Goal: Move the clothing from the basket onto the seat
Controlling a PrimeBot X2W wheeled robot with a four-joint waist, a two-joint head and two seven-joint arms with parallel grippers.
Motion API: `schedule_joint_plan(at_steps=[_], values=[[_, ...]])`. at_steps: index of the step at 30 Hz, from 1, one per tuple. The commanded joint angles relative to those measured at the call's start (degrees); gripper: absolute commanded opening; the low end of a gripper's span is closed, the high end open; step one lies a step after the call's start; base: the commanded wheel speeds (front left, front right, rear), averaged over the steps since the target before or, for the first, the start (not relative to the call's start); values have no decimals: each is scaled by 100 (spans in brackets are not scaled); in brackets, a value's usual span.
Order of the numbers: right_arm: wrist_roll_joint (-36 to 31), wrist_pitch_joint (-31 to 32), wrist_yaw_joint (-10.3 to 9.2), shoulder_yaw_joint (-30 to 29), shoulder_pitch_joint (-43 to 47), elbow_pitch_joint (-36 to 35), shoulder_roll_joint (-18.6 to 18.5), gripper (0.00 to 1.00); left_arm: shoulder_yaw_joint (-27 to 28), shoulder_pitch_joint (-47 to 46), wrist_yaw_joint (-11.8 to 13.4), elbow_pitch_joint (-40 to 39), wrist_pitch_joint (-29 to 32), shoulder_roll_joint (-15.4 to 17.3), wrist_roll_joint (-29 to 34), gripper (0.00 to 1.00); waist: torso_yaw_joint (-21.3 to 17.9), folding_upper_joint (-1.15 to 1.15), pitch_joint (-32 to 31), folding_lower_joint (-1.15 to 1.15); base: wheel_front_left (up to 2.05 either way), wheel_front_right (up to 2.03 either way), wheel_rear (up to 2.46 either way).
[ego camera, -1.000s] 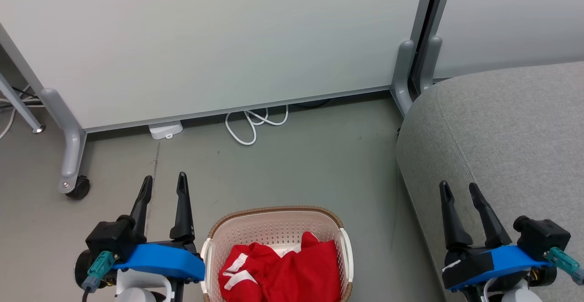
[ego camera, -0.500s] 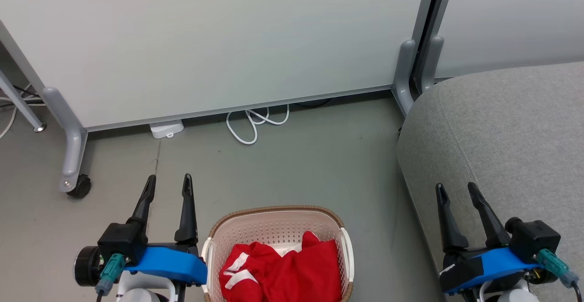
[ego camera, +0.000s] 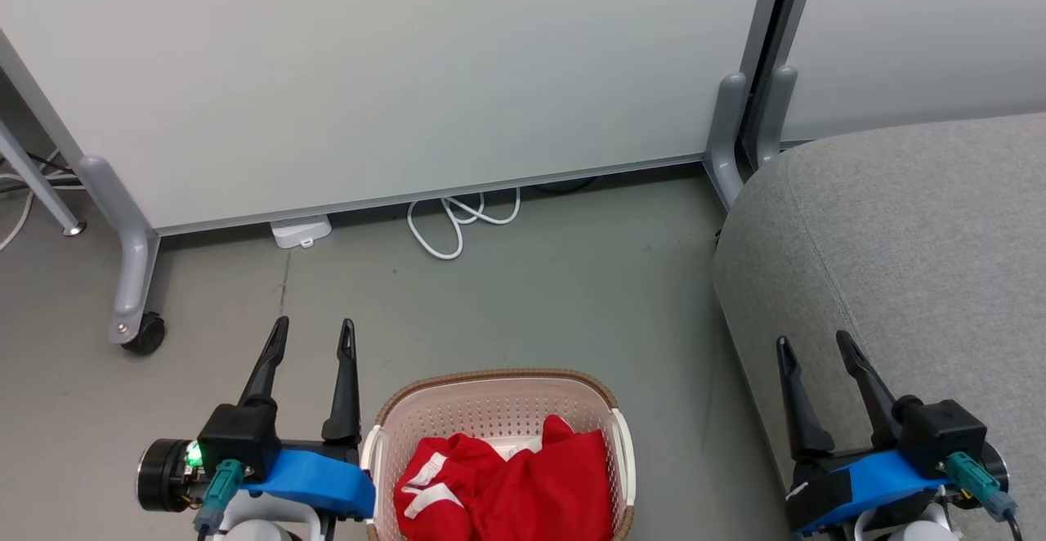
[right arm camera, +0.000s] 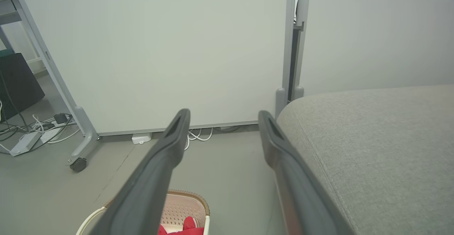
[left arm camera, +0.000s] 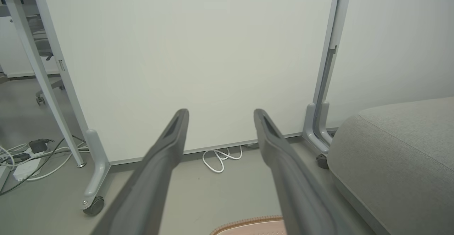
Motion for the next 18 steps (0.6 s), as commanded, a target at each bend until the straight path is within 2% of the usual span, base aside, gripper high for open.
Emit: schedule_joint_plan(at_steps=[1, 18], values=[[-121, -64, 12, -3, -74, 9, -35, 100, -14, -54, -24, 19, -56, -1, 117, 100, 3, 0, 2, 0, 0, 0, 0], [-206, -99, 8, -44, -40, 184, -36, 100, 10, -62, -54, 240, -93, -12, 113, 100, 16, 0, 10, 0, 0, 0, 0]])
